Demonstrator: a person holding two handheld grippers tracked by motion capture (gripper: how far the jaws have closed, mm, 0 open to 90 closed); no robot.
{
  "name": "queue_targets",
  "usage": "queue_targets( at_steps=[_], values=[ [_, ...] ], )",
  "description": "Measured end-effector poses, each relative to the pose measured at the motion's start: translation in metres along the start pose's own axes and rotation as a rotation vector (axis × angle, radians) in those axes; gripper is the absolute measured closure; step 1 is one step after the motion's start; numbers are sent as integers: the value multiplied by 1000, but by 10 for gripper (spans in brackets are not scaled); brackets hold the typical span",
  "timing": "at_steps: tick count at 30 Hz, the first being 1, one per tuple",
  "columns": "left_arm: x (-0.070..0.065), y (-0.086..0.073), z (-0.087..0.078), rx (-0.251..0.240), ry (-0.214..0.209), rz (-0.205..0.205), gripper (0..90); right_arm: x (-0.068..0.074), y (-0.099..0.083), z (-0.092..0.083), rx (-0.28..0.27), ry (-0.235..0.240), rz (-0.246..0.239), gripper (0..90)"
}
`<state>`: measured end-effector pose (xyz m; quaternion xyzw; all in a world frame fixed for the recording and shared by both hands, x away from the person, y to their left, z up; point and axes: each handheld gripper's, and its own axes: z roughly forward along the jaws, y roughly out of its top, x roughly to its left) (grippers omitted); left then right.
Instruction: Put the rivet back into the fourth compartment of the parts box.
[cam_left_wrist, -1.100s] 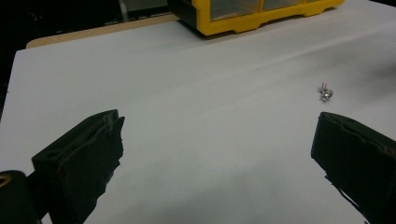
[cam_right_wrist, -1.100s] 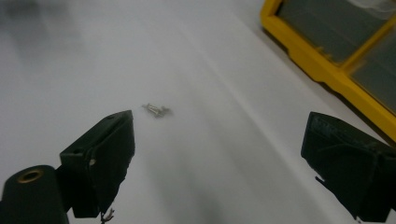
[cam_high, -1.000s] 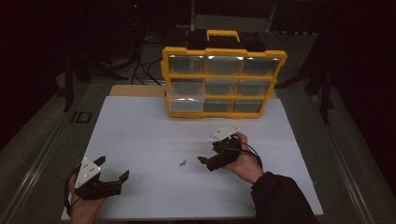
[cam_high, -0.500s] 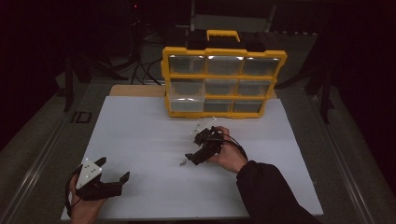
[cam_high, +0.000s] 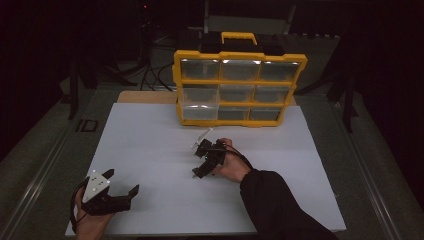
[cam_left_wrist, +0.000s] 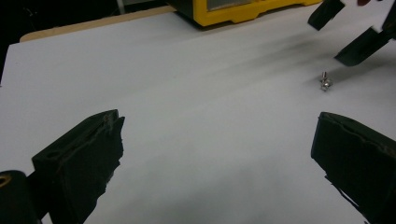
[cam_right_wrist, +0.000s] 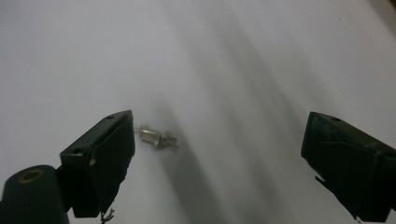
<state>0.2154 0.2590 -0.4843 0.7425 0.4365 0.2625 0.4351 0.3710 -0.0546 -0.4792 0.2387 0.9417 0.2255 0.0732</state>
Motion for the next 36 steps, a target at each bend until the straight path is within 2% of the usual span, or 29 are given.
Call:
queue_targets(
  at_steps=[8, 15, 20, 24, 30, 31, 33, 36],
  values=[
    [0, 0, 0, 3, -1, 4, 29, 1, 3, 16, 53, -23, 8, 135],
    [0, 0, 0, 2, 0, 4, 29, -3, 3, 18, 67, -36, 13, 157],
    [0, 0, 0, 4, 0, 8, 29, -6, 3, 19, 78, -33, 32, 206],
    [-1, 0, 0, 5, 1, 10, 29, -2, 8, 17, 59, 7, 31, 270],
    [0, -1, -1, 5, 1, 9, 29, 4, 12, 20, 89, 41, 17, 360],
    [-1, -1, -1, 5, 1, 9, 29, 6, 12, 21, 108, 43, 22, 407],
    [-1, -1, -1, 5, 0, 9, 29, 6, 12, 22, 114, 44, 25, 421],
    [-1, -1, -1, 6, 0, 10, 29, 5, 12, 22, 136, 53, 49, 489]
  ],
)
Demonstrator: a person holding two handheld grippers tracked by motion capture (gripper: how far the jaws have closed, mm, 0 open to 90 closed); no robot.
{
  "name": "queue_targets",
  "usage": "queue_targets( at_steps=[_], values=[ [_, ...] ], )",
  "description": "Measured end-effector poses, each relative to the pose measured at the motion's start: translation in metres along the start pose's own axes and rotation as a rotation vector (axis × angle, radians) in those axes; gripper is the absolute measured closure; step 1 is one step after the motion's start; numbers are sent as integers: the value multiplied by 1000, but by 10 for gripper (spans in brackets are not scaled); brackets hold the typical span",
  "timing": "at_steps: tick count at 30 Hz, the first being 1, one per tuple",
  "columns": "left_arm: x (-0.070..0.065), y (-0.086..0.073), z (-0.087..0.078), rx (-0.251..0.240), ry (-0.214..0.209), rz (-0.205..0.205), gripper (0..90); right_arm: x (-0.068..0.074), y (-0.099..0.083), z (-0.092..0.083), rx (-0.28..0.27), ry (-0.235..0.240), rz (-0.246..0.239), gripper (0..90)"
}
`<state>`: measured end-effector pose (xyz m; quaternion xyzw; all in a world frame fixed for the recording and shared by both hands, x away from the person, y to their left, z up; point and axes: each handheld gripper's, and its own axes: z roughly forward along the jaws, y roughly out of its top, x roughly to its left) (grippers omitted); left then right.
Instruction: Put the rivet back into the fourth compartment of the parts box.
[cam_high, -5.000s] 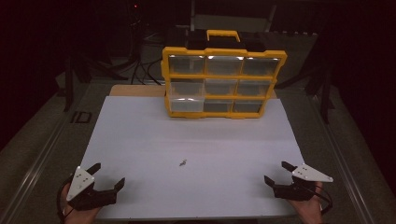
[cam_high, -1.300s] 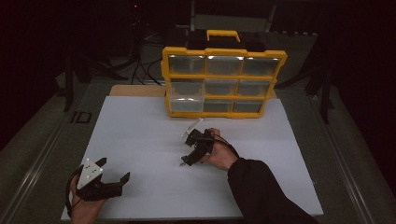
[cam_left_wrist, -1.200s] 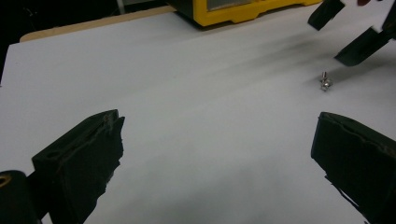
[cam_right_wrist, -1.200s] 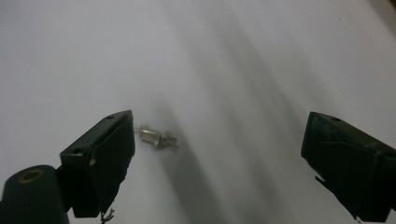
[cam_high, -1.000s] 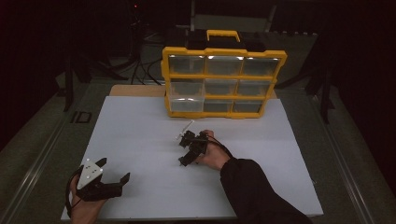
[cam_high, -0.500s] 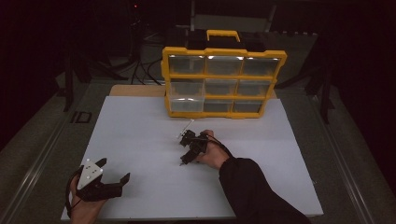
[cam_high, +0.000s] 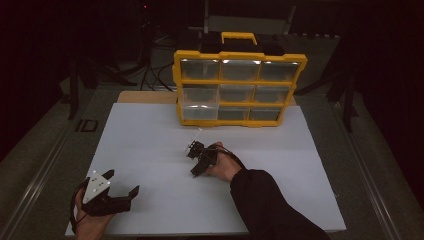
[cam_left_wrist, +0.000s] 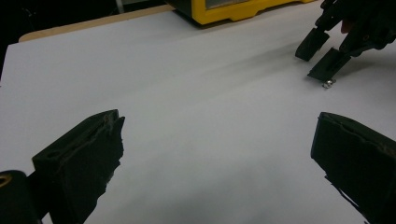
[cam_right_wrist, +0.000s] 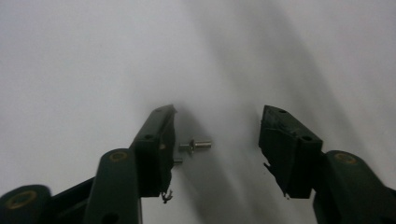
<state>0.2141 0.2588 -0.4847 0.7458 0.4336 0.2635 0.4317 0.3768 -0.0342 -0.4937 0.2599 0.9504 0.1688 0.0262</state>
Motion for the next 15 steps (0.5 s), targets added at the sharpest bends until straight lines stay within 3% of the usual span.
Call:
queue_targets(
  at_steps=[4, 15],
  values=[
    [0, 0, 0, 0, 0, 1, 29, -2, -1, -2, 12, 1, 14, 564],
    [0, 0, 0, 0, 1, 2, 29, 4, 2, -3, 77, -33, -25, 818]
  ],
)
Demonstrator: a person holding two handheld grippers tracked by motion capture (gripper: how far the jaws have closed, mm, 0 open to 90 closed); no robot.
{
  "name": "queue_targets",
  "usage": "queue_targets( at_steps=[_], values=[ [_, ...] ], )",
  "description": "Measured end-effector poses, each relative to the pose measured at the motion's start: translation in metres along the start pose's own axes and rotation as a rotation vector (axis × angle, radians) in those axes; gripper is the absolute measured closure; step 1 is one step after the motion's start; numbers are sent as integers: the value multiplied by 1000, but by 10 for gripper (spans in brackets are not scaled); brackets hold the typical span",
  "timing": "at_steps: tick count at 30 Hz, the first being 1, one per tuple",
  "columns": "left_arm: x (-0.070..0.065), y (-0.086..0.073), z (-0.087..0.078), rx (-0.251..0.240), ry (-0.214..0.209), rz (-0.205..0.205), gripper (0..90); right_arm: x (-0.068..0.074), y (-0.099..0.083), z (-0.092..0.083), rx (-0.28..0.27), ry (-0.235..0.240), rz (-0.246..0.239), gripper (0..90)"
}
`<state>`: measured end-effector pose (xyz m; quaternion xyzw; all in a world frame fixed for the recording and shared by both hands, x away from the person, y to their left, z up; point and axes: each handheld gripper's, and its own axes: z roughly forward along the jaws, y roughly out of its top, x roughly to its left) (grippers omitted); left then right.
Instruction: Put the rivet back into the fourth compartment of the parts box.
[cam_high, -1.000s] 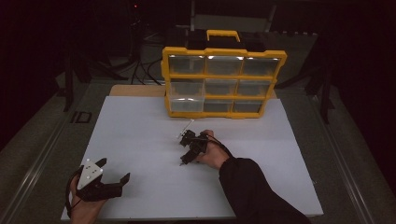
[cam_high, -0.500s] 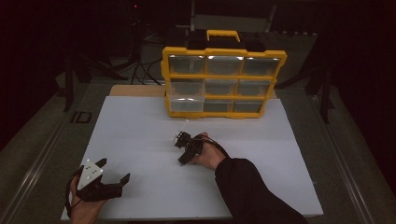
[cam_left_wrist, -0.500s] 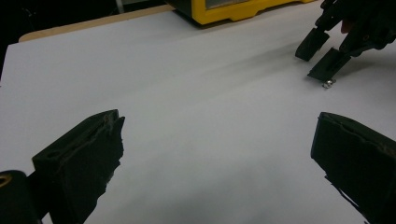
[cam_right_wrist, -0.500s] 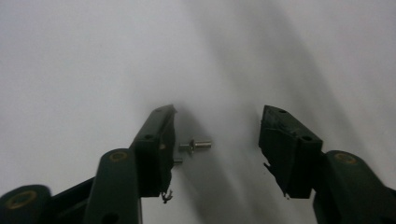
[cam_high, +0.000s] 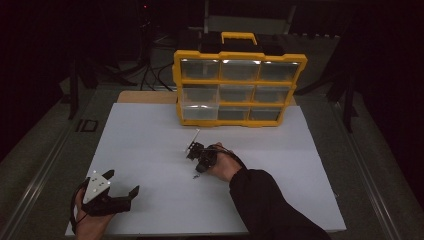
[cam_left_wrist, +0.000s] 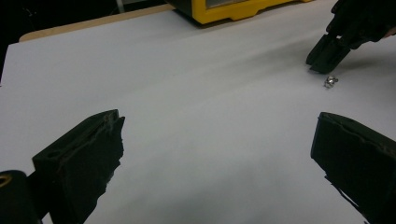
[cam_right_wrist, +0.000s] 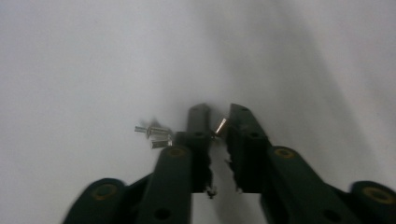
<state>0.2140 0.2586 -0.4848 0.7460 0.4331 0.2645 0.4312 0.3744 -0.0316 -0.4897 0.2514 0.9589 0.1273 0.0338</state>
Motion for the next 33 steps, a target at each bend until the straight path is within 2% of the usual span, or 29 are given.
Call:
queue_targets(
  at_steps=[9, 13, 15, 17, 24, 26, 33],
  values=[
    [0, 0, 0, 0, 1, -1, 30, -2, 0, -2, 7, 18, -3, 825],
    [0, 0, 0, 2, 0, -2, 30, -7, -2, -14, -12, 37, -7, 824],
    [0, 0, 0, 2, 0, -2, 30, -8, -3, -17, -13, 32, -28, 825],
    [0, 0, 0, 1, 0, -2, 30, -8, -3, -23, -15, 32, -26, 825],
    [0, 0, 0, 6, -1, -3, 30, -12, -2, -46, -29, 25, -63, 825],
    [0, 0, 0, 6, -2, -4, 30, -15, -1, -57, -31, 23, -73, 825],
    [0, -1, 0, 6, -3, -4, 30, -22, 1, -74, -48, 38, -72, 825]
  ],
)
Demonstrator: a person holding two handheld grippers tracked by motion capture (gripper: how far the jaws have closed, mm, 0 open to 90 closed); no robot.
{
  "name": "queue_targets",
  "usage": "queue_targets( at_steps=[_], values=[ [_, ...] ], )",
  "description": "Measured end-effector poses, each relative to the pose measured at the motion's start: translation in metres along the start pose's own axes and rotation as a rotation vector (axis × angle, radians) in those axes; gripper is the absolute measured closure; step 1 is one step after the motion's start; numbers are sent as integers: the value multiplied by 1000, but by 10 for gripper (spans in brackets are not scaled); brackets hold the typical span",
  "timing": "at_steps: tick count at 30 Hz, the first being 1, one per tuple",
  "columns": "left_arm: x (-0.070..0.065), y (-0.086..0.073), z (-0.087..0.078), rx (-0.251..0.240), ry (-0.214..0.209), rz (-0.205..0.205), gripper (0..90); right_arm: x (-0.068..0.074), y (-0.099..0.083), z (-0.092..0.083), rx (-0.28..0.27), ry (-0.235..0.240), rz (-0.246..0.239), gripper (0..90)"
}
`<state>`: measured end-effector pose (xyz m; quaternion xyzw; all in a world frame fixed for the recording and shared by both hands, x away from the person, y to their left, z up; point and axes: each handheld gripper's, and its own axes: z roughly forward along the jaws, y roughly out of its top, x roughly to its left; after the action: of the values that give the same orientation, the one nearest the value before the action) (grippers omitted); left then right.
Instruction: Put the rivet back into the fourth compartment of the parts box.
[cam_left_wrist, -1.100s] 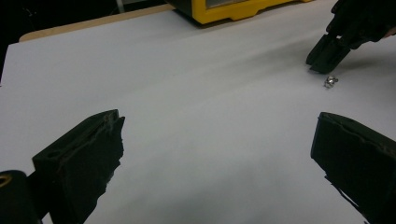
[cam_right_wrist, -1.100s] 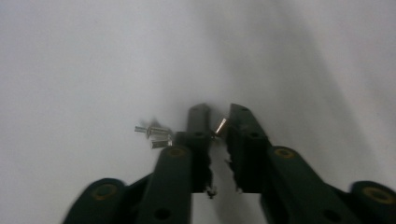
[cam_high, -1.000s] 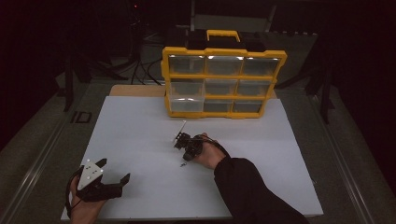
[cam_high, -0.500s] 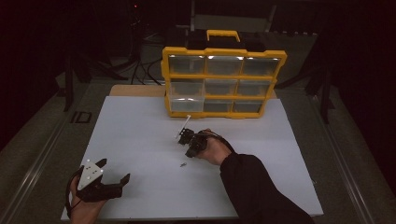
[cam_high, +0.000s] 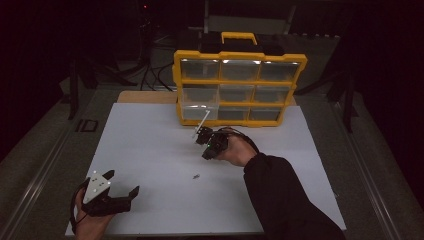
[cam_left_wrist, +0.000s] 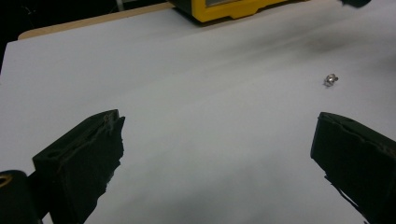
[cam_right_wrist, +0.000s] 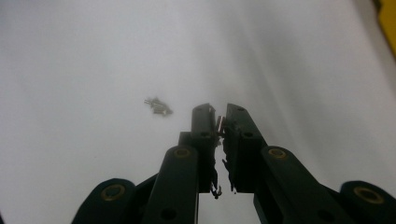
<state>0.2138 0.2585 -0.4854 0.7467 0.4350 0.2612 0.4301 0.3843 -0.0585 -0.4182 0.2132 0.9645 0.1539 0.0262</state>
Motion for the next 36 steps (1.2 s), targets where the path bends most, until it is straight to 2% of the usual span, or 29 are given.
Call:
queue_targets(
  at_steps=[6, 9, 16, 21, 27, 30, 31, 33, 34, 36],
  values=[
    [0, 0, 0, 2, 0, 2, 30, -11, 2, -30, -106, 7, 35, 825],
    [0, 0, 0, 0, 1, -1, 30, -14, 3, -44, -162, -5, 48, 825],
    [0, 0, 0, -1, 2, -1, 30, -24, 2, -72, -346, -32, 88, 825],
    [0, 0, 0, -1, 2, -2, 30, -31, 1, -83, -460, -72, 140, 826],
    [0, 0, 0, -2, 2, -3, 30, -42, -1, -95, -595, -123, 234, 826],
    [0, 0, 0, -2, 2, -2, 30, -47, 0, -98, -626, -148, 271, 825],
    [0, 0, 0, -4, 3, -4, 30, -54, 1, -100, -654, -187, 310, 825],
    [0, 0, 0, -2, 2, -1, 30, -56, 1, -100, -656, -193, 317, 826],
    [0, 0, 0, -1, 2, -1, 30, -60, 4, -100, -648, -216, 331, 826],
    [1, -1, 0, -2, 2, -1, 30, -64, 6, -99, -643, -230, 337, 826]
  ],
)
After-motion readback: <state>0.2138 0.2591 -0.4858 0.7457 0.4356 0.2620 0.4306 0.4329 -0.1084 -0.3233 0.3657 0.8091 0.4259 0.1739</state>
